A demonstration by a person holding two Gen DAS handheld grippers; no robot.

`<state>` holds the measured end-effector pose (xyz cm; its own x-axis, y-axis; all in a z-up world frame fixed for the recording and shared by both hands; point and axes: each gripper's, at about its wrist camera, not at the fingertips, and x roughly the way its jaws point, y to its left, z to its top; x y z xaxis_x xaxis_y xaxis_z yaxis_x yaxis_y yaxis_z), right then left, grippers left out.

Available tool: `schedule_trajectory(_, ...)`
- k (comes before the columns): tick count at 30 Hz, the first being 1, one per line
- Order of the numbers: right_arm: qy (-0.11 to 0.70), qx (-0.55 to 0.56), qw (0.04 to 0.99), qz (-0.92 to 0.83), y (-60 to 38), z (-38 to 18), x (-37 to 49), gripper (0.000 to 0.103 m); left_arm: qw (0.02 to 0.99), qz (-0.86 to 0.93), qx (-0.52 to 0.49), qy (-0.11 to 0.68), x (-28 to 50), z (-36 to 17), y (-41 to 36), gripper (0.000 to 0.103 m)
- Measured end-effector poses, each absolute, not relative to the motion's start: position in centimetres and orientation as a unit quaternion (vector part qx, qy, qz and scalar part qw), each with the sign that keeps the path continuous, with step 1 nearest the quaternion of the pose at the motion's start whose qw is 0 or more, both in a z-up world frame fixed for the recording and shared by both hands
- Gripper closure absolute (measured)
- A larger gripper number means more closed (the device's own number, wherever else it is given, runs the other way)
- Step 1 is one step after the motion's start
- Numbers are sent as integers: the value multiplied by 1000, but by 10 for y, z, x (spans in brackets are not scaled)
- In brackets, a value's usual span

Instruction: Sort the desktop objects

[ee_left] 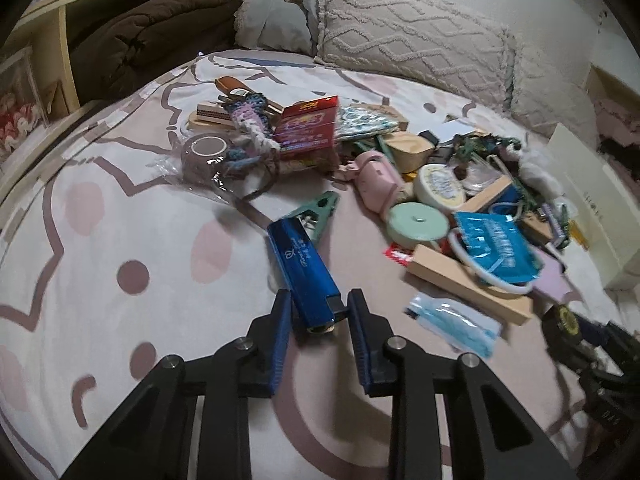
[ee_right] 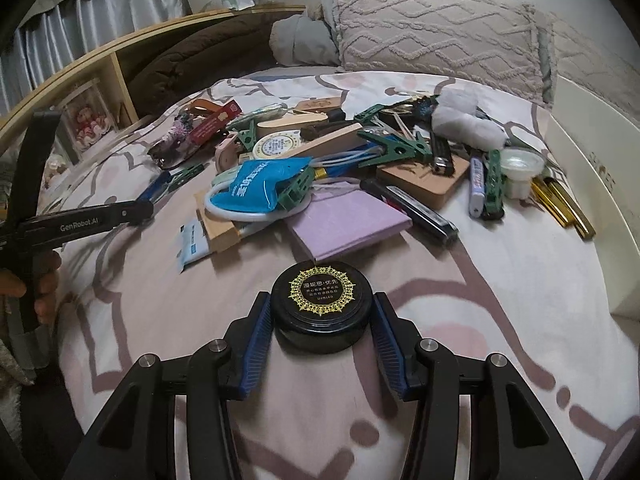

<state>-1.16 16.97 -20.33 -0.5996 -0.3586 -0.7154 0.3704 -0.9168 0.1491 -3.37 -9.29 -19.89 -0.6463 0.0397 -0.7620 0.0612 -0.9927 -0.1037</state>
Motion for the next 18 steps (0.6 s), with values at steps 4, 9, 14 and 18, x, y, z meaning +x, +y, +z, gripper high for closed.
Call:
schedule_trajectory(4,-6,397,201,-895,181,-202,-1,52,-11,-907,414,74,-20,-194,-80,76)
schedule_trajectory(9,-15,397,188,-899,198,-202,12,52,-33,-903,423,72,-5,-197,-57,77)
schedule_trajectory(14,-27,395,176,-901,214,-203,25,52,-49,-900,430,61,13,-204,-32,77)
schedule_trajectory(18,-44,395,166,-903,227,-203,32,52,-73,-903,423,32,28,-207,-6,77)
